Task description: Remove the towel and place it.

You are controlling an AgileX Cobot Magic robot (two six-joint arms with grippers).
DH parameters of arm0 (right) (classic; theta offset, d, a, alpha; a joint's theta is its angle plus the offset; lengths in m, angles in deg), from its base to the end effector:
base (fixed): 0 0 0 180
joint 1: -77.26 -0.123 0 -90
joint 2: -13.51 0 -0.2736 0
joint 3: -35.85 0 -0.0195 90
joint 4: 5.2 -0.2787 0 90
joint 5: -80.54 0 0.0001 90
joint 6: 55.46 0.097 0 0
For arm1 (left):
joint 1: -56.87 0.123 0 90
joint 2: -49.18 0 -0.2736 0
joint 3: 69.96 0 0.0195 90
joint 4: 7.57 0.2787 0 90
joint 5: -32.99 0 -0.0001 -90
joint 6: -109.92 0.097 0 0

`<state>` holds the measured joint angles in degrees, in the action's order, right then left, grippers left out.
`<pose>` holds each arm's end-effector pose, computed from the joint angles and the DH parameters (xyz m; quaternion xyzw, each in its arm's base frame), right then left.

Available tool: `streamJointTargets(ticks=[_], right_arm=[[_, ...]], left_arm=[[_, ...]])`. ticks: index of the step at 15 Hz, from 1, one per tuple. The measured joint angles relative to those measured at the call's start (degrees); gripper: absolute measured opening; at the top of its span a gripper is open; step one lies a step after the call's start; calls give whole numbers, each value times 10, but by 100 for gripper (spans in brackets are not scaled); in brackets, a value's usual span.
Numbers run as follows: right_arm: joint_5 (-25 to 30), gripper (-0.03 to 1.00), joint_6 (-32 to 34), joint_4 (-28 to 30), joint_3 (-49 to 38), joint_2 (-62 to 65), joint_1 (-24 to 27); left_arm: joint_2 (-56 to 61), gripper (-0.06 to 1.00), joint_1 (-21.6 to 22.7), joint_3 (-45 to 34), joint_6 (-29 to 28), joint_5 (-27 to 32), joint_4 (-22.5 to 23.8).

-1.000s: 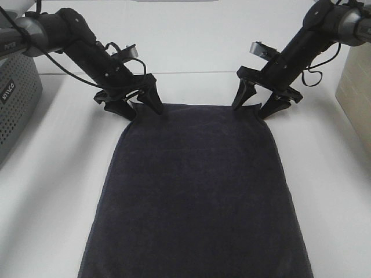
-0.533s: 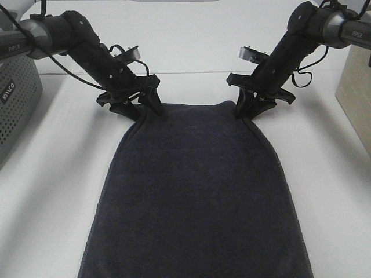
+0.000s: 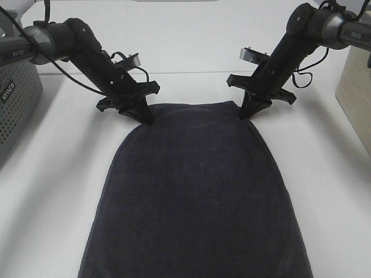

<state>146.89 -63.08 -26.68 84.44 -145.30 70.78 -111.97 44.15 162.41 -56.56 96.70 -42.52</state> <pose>0.5241 0.0923 0.0528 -0.0514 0.9832 0.1726 0.0311 0.5223 -0.1690 0.0588 0.1040 0.9531 -0.2769 0.0644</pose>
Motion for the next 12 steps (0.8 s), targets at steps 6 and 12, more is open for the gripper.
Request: streamJointTargets(ticks=[6,12], right_arm=[[-10,2,1,33,109,-33,-2],[-70,2,-9,33,209,-41,-2]], left_arm=[[-14,2,-3,89,6,-11,46],[-14,2,-3,146,6,-85,84]])
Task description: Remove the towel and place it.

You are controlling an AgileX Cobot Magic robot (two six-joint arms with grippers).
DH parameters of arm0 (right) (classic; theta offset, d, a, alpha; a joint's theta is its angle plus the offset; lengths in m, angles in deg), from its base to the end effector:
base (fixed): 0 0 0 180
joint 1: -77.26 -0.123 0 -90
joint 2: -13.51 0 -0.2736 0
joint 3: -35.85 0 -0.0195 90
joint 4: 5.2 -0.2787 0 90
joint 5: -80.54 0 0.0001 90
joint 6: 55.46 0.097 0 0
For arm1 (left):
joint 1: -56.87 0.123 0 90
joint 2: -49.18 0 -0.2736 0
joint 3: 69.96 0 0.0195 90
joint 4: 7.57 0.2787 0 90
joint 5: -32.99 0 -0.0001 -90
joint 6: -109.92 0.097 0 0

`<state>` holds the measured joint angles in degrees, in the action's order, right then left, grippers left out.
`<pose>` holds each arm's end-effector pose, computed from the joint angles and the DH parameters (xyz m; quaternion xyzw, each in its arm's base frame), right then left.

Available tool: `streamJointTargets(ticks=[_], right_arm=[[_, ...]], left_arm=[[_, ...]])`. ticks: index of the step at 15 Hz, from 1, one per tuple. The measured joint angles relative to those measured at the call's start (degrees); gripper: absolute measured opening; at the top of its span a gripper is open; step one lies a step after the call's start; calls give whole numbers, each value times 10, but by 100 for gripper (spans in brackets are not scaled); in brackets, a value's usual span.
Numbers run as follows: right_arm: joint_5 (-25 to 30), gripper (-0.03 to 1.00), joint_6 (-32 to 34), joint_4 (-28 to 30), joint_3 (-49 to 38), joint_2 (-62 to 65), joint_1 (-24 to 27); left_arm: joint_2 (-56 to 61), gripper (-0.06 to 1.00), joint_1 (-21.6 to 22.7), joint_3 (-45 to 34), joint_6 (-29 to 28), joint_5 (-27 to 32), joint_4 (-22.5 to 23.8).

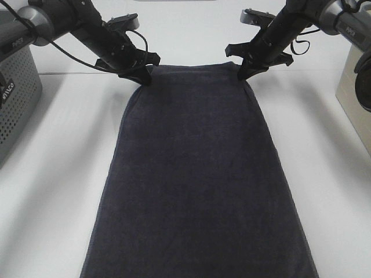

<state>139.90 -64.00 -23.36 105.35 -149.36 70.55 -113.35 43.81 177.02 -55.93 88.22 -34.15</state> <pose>0.5784 0.0943 0.1246 -0.0816 0.9573 0.1472 0.2352 0.5651 -0.1677 0.1213 0.1445 0.9340 -0.2135 0.2475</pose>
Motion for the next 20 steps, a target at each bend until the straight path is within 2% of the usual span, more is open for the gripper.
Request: streamJointTargets(ticks=[2,8,12,20], right_arm=[[-40,2,-22,-21,2,0,0],[-117,2,-50,-26,2,0,0],[-151,2,-53,-28,2,0,0],[-198,2,-63,-29,2,-49,0]], left_arm=[[0,2,0,0,5,-33,12],[0,2,0,0,37,-139,18],[0,2,0,0,58,-170,18],[-40,2,0,0,64,-225,15]])
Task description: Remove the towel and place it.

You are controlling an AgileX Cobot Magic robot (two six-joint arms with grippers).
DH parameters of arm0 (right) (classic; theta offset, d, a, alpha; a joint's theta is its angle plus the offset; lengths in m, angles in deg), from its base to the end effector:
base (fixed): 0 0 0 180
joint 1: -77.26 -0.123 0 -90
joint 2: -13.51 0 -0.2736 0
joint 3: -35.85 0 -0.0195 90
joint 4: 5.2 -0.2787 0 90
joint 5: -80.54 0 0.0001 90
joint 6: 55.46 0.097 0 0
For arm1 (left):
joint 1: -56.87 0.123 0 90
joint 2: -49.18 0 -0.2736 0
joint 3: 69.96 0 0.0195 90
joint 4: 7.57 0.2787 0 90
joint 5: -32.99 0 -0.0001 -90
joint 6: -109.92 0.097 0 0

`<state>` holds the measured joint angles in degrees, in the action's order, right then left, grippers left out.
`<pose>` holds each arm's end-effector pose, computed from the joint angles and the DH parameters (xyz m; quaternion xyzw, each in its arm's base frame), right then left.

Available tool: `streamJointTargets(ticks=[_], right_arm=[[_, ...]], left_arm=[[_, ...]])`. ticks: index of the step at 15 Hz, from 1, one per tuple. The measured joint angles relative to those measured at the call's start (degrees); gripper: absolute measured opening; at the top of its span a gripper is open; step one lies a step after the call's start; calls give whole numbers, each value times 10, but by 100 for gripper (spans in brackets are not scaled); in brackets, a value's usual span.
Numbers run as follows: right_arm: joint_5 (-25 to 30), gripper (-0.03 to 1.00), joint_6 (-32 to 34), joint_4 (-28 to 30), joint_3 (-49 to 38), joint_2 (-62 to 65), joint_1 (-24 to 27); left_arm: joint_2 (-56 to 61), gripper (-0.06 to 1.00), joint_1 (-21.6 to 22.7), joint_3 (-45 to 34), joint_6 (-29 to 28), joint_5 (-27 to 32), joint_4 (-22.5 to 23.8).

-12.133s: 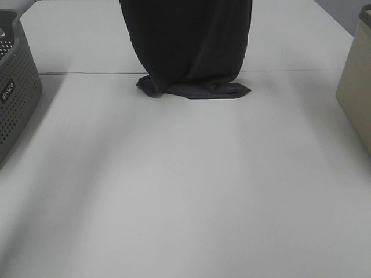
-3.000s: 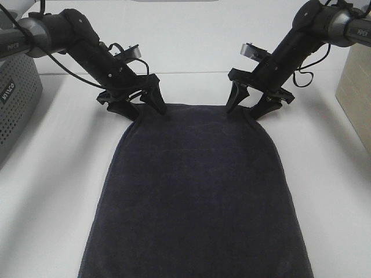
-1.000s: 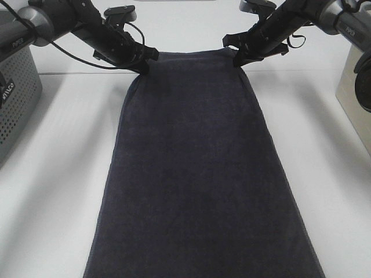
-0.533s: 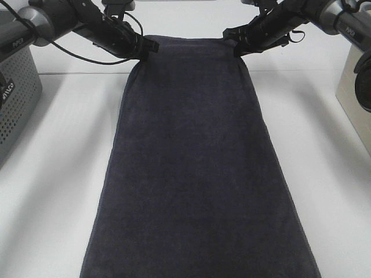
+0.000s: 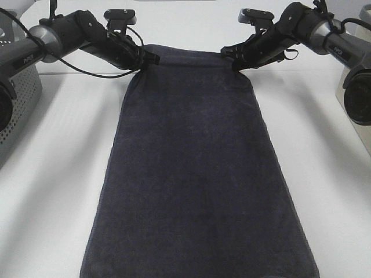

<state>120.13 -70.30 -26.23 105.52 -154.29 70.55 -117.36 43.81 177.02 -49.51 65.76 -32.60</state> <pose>0.6051 0.0935 0.0930 -0.0838 0.9176 0.1337 0.3650 0.5956 -0.1610 0.0991 0.1442 0.8893 -0.1547 0.4055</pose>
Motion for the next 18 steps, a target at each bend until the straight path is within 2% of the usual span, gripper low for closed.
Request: streamJointTargets(ticks=[8,10,11,12,13,15,17,18], right_arm=[[-59,2,-19,-12,0,-21,-4],[-60,7,-19,-15,0,-21,-4],[-60,15,-19,-15,0,-21,-4],[-60,25,-19,-15,0,-21,-4],[-63,35,-19,-15,0,-21,-4],[-64,50,-19,-13,0,-21,-4],[-68,54,-19,5,0,-21,-4],[-69,55,-19,15,0,-21,-4]], left_arm=[[-30,2,0,0,0,-80,-5],[-30,2,0,0,0,-87,-5],[-30,4,0,0,0,-87,-5],[-30,8,0,0,0,-88,-5],[-31,18,0,0,0,-93,-5],[-37,48,0,0,-1,-116,-5],[-40,71,0,0,-1,-119,-5],[-40,75,0,0,-1,-121,-3]])
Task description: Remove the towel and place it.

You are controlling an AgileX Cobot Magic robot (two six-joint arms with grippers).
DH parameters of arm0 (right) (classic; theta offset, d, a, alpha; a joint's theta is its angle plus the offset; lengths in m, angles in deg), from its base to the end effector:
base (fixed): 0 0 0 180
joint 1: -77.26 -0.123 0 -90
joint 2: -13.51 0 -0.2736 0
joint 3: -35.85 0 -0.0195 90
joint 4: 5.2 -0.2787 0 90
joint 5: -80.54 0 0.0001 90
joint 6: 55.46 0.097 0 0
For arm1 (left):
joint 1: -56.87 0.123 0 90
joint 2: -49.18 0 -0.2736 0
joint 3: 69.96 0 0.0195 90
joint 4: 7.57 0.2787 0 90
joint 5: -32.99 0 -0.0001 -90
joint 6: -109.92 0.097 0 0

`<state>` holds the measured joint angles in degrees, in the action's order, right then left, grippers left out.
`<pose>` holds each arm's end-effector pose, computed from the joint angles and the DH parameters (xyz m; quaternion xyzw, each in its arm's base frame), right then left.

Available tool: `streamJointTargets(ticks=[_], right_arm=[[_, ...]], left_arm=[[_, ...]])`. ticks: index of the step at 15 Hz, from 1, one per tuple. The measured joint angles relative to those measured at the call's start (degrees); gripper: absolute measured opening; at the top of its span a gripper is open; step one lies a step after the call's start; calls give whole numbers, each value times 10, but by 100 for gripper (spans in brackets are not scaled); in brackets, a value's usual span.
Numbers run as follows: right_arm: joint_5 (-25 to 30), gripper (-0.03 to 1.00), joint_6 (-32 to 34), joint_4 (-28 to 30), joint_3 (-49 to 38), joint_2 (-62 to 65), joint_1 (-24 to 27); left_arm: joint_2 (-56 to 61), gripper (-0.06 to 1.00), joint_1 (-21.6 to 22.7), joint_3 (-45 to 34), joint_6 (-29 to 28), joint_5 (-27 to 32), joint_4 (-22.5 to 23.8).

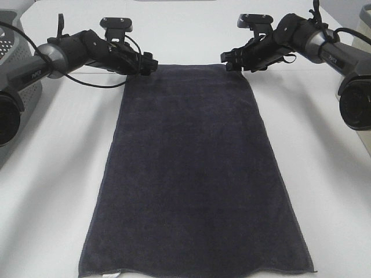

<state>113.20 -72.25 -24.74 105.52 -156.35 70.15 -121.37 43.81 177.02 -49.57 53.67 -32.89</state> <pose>0.6117 0.0940 0.0780 -0.0948 0.9032 0.1073 0.4046 0.6068 -0.1558 0.0700 0.1102 0.8676 -0.1343 0.4659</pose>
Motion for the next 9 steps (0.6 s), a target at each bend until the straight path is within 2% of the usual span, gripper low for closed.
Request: streamJointTargets(ticks=[4,6,8,9], right_arm=[[6,55,5,3,0,3,0],[41,56,20,14,0,19,0],[100,61,50,40,0,55,0],[121,67,58,48,0,66,0]], left_arm=[[2,77,0,0,0,-3,26],[14,77,0,0,-2,23,31],[39,77,0,0,-18,86,46],[48,77,0,0,-28,103,56]])
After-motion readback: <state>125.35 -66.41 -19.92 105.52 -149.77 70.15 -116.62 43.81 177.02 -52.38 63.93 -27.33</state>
